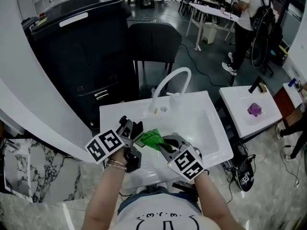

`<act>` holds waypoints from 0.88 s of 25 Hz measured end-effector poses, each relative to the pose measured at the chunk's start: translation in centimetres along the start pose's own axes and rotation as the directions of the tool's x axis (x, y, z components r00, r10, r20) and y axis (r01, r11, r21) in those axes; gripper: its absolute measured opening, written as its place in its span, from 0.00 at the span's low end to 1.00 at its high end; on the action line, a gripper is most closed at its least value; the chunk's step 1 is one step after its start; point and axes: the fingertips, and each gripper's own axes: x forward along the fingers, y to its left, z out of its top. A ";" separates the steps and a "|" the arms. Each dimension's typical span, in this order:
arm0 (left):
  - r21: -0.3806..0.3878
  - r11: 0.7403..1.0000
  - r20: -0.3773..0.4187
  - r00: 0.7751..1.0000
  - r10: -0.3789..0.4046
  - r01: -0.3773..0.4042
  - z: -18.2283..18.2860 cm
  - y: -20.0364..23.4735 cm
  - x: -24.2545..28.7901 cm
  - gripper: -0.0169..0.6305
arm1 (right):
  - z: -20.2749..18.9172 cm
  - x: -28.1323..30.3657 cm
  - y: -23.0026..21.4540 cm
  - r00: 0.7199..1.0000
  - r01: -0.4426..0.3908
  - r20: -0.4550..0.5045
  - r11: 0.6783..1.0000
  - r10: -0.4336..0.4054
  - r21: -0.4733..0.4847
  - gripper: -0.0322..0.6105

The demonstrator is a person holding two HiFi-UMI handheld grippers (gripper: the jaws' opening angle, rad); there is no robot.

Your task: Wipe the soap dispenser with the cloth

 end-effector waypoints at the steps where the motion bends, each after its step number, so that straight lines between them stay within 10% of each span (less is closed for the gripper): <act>1: 0.054 0.998 0.012 0.999 -0.030 0.030 0.2 -0.5 0.0 0.17 | 0.3 -0.4 -0.1 1.000 0.003 0.017 1.000 -0.002 -0.005 0.12; 8: 0.464 0.865 0.048 0.969 -0.243 0.194 1.3 -3.6 -1.7 0.17 | 4.4 -3.4 -1.8 0.977 0.013 0.210 0.998 -0.028 0.068 0.12; 15: 0.625 0.737 0.007 0.942 -0.336 0.258 0.6 -5.1 -2.9 0.17 | 6.8 -3.0 -0.8 0.952 -0.070 0.303 0.995 0.047 0.067 0.12; 22: 0.660 0.685 0.007 0.910 -0.415 0.307 0.4 -7.0 -4.3 0.17 | 5.8 -0.3 1.2 0.960 -0.129 0.252 0.991 0.118 0.029 0.12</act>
